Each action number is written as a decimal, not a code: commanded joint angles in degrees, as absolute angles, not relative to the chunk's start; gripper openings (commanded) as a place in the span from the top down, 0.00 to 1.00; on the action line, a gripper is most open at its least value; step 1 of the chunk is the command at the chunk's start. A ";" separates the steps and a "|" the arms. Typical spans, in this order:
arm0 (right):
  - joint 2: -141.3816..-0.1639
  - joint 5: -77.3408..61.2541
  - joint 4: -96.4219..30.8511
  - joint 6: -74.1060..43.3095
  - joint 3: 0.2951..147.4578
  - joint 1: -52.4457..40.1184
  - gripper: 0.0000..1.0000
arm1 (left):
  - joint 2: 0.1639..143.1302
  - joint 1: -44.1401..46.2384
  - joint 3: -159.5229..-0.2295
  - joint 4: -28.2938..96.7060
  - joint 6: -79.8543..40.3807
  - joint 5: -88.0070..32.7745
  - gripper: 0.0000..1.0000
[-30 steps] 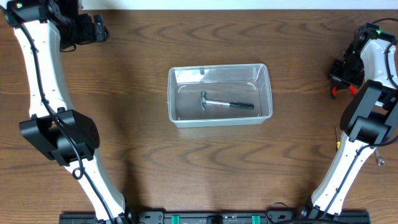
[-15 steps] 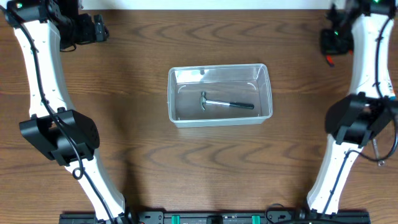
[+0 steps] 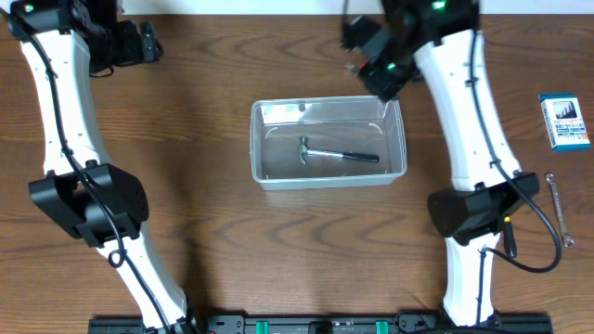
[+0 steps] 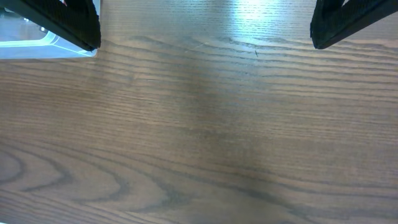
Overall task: Pack container
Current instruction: 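Carry the pliers left over the clear container, then lower the pliers into the container and open the right gripper, then raise the right gripper and move it right toward the screwdriver box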
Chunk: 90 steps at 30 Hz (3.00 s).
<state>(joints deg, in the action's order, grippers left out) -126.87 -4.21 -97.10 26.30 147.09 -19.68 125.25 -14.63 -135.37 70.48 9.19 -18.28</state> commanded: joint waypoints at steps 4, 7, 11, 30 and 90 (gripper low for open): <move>-126.69 -4.34 -97.27 33.63 139.85 -23.75 0.99 | 125.01 -14.87 -136.35 70.65 9.10 -18.81 0.02; -126.69 -4.32 -96.01 34.89 135.11 -24.21 0.99 | 125.01 -14.87 -136.35 70.65 9.10 -18.81 0.02; -126.69 -4.34 -93.93 36.32 129.49 -24.18 0.99 | 124.99 -14.87 -136.35 70.65 9.10 -18.81 0.02; -126.69 -10.98 -85.25 36.03 116.44 -24.01 0.99 | 125.01 -14.87 -136.35 70.65 9.10 -18.81 0.02; -109.86 0.08 -97.34 4.69 159.30 -11.44 0.01 | 124.99 -14.87 -136.35 70.65 9.10 -18.81 0.02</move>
